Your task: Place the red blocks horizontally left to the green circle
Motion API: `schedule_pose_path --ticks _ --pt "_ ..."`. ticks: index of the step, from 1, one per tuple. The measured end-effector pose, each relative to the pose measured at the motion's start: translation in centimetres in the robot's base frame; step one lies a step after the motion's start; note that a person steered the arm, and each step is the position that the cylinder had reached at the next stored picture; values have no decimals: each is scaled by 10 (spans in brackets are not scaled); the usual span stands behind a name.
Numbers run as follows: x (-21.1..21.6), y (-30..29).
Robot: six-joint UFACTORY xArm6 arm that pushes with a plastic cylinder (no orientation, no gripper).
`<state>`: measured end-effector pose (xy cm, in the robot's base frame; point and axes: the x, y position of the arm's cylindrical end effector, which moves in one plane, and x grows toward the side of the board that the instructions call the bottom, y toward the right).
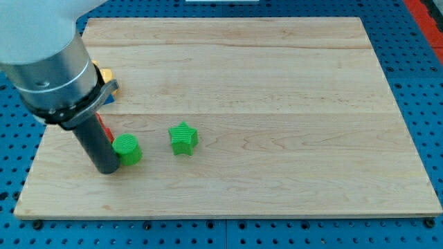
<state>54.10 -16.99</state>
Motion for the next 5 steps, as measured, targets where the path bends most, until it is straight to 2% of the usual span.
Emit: schedule_pose_path --ticks 2,3,4,5 --pt "-6 58" --pt "7 57" --pt "35 37" --pt "46 -25"
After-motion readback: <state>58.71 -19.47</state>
